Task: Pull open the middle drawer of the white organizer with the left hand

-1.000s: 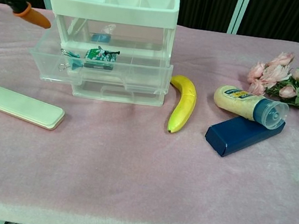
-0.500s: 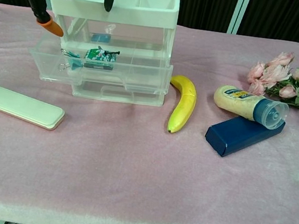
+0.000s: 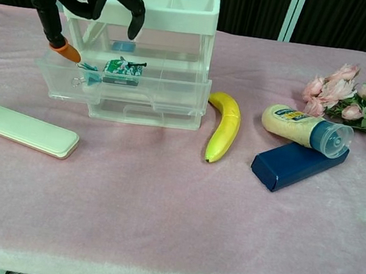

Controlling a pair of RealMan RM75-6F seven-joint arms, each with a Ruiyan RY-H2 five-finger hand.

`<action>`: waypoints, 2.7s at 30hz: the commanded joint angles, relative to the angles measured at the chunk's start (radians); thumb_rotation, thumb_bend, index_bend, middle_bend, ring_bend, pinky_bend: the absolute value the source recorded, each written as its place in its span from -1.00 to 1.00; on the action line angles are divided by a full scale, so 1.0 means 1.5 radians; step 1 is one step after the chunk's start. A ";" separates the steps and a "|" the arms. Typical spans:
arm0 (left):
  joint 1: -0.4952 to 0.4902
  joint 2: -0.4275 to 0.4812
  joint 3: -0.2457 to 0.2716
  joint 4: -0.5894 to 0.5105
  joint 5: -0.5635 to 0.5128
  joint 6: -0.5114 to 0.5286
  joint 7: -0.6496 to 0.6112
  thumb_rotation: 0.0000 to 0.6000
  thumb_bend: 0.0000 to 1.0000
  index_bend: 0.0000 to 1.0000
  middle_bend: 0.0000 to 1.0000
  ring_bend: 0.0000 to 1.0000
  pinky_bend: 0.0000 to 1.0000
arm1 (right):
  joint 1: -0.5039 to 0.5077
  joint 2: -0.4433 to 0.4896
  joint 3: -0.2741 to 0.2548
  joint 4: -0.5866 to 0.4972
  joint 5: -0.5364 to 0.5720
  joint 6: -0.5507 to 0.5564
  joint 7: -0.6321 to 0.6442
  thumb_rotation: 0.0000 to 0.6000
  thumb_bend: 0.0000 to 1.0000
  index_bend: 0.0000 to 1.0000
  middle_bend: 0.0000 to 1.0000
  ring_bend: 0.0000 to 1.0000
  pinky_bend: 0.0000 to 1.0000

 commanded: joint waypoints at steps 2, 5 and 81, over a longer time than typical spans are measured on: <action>-0.008 -0.009 0.004 0.006 -0.003 -0.007 0.009 1.00 -0.73 -0.31 1.00 1.00 1.00 | 0.000 0.000 0.000 0.000 0.000 0.001 0.000 1.00 -0.84 -1.00 -1.00 -1.00 -0.76; -0.017 -0.016 0.006 0.009 -0.017 -0.013 0.023 1.00 -0.75 -0.32 1.00 1.00 1.00 | -0.001 0.000 0.001 0.000 0.001 0.001 0.000 1.00 -0.84 -1.00 -1.00 -1.00 -0.76; -0.105 0.002 0.020 -0.092 -0.130 0.106 0.091 1.00 -0.31 0.10 1.00 1.00 1.00 | -0.001 0.004 0.002 -0.006 0.007 -0.006 0.017 1.00 -0.84 -1.00 -1.00 -1.00 -0.76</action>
